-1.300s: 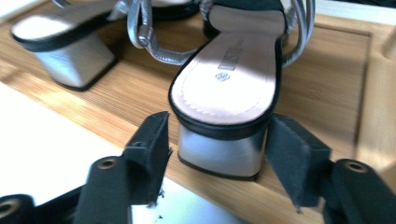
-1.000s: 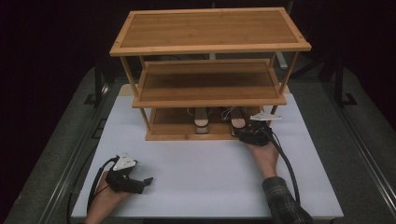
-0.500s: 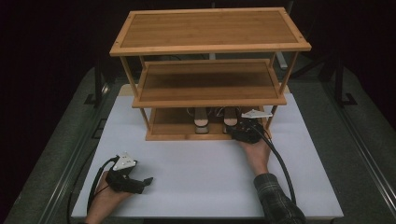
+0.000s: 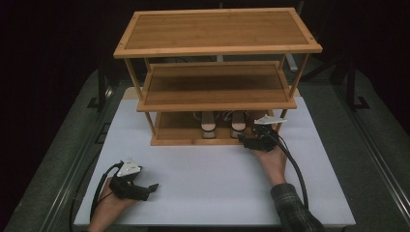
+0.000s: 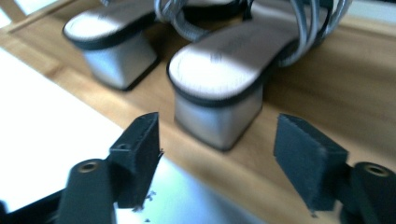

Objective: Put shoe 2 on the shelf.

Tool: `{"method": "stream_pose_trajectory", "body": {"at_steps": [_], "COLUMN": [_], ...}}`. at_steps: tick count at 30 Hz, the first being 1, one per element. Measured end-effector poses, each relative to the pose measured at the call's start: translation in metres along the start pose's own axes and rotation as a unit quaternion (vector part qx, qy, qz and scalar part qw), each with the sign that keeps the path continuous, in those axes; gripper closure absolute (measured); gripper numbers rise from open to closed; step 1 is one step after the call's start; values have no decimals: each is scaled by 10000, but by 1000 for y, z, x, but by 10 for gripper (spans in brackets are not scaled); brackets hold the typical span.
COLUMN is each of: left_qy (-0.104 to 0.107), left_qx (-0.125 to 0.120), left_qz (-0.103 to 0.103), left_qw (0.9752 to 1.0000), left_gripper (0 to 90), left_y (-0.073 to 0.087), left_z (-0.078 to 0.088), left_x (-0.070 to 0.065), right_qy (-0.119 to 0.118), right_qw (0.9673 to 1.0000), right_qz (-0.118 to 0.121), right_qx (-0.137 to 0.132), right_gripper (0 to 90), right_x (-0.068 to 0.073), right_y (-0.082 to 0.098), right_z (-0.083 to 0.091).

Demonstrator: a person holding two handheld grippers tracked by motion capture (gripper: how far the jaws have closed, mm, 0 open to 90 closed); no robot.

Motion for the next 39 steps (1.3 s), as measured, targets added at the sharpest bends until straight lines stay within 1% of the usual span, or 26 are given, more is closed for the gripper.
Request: {"method": "stream_pose_trajectory", "body": {"at_steps": [1, 2, 3, 4, 5, 6, 7, 9, 10, 12, 14, 16, 21, 24, 27, 28, 30, 32, 34, 36, 39], "left_qy": [-1, -2, -1, -1, 0, 1, 2, 3, 3, 3, 10, 4, 6, 7, 6, 7, 6, 6, 6, 5, 6], "left_qx": [-1, 2, 2, 2, 4, 2, 0, 1, 3, 1, -2, 13, 12, 12, 13, 13, 13, 13, 12, 12, 14], "left_qz": [0, -2, 0, -1, 0, 0, 4, 3, 2, 9, 14, -3, -2, -1, -2, -1, -2, -3, -4, -2, -3], "left_qw": [10000, 10000, 10000, 10000, 10000, 10000, 10000, 10000, 10000, 10000, 10000, 10000, 10000, 10000, 10000, 10000, 10000, 10000, 10000, 10000, 10000], "left_gripper": [80, 80, 80, 80, 80, 80, 80, 80, 80, 80, 80, 80, 80, 80, 80, 80, 80, 80, 80, 80, 80], "left_y": [0, 0, 0, 0, 0, 0, 0, 0, 0, 0, 0, 0, 0, 0, 0, 0, 0, 0, 0, 0, 0], "left_z": [0, 0, 0, 0, 0, 0, 0, 0, 0, 0, 0, 0, 0, 0, 0, 0, 0, 0, 0, 0, 0], "left_x": [0, 0, 0, 0, 0, 0, 0, 0, 0, 0, 0, 0, 0, 0, 0, 0, 0, 0, 0, 0, 0], "right_qy": [-15, 20, 13, -30, -36, -80, -72, 18, 114, 109, 136, 201, 341, 474, 651, 673, 674, 730, 731, 671, 705], "right_qw": [10000, 10000, 10000, 10000, 10000, 9999, 9999, 9999, 9997, 9997, 9996, 9993, 9989, 9984, 9971, 9969, 9967, 9958, 9954, 9955, 9946], "right_qz": [4, 42, 18, -23, -32, -74, -98, -94, -86, -110, -170, -220, -198, -158, -99, -112, -112, -80, -79, -133, -144], "right_qx": [23, -12, -10, 66, 74, 67, 105, 133, 200, 191, 198, 246, 253, 276, 371, 397, 445, 540, 619, 658, 742], "right_gripper": [296, 295, 286, 257, 248, 219, 188, 166, 133, 119, 51, 10, 2, 3, 2, 3, 3, 3, 3, 2, 2], "right_x": [-1, -2, -2, -4, -5, -7, -8, -12, -14, -17, -21, -24, -31, -34, -37, -37, -39, -40, -41, -43, -46], "right_y": [3, 7, 10, 14, 16, 21, 24, 29, 33, 40, 49, 57, 86, 102, 116, 121, 130, 137, 143, 147, 150], "right_z": [3, 7, 10, 14, 17, 23, 27, 33, 38, 46, 53, 59, 77, 87, 94, 96, 98, 98, 98, 97, 95]}}
Point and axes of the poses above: each handheld gripper's, and its own axes: z roughly backward along the jaws, y roughly out of its underside, x roughly to its left, the point moved 6 cm from there along -z, roughly forward along the jaws, and after that the axes turned 13 degrees about x, right-handed, at the moved point
